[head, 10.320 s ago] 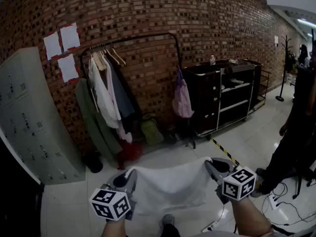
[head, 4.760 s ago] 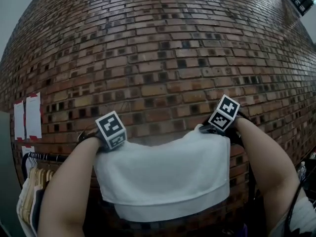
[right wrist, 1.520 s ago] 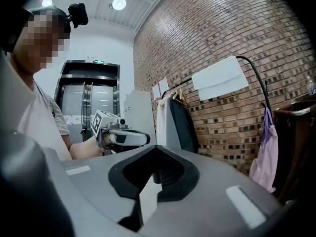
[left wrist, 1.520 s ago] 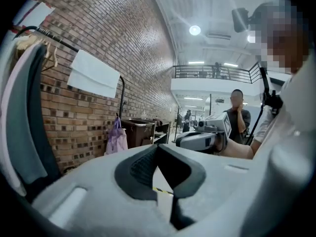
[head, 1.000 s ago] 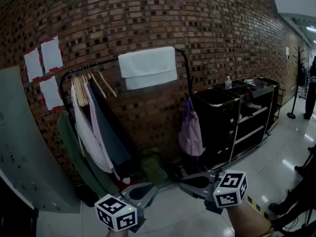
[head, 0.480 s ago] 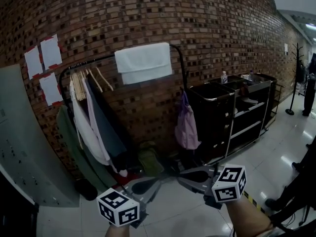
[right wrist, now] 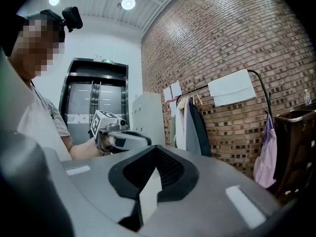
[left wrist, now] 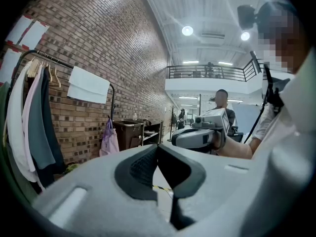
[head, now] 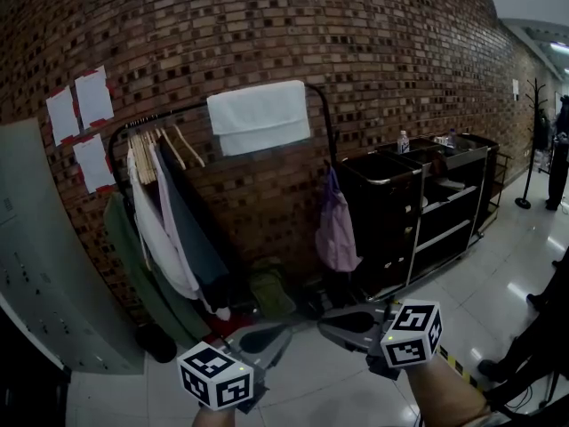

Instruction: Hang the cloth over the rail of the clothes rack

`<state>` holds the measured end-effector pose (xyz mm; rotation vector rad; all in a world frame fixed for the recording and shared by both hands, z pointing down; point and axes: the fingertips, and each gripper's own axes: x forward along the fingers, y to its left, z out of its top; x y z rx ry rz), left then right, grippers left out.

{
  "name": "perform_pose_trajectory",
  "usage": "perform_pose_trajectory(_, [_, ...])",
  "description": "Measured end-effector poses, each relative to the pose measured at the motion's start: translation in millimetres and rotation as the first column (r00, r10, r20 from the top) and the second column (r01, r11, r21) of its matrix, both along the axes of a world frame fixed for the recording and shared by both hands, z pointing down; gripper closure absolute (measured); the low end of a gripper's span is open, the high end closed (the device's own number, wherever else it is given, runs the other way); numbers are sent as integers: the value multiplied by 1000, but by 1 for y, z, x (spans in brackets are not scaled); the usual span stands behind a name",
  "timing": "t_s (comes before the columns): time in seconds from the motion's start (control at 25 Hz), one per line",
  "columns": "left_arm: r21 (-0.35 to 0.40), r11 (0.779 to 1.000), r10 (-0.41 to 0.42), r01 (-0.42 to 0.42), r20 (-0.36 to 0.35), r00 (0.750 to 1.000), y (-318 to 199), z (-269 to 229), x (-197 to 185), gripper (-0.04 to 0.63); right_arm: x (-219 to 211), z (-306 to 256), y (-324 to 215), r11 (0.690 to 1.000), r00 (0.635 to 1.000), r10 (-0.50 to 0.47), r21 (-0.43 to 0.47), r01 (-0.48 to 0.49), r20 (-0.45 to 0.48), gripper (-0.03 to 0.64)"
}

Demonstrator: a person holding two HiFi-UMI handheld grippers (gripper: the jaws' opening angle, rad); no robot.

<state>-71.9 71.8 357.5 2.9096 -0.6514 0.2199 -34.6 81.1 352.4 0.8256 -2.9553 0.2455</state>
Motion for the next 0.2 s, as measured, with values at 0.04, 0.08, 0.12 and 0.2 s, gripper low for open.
perform_pose_trajectory(0.04, [-1,1000,0,0,0,1000,0,0,0,594,0,0,0,1000,1000,0,0,0,0,615])
perform_pose_trajectory(0.08, [-2,1000,1,-1,0,1000,0,-1,-1,594,-1,-1,0,1000,1000,-1,0,1,-1,615])
perform_pose_trajectory(0.12, [-2,1000,1,-1,0,1000,1,-1,-1,594,-1,-2,0,1000,1000,-2,0,2,-1,616])
perform_pose_trajectory(0.2, [-4,1000,1,-1,-1,1000,1,-3,-2,594,-3,-3,1,1000,1000,-6,-1,6,-4,615])
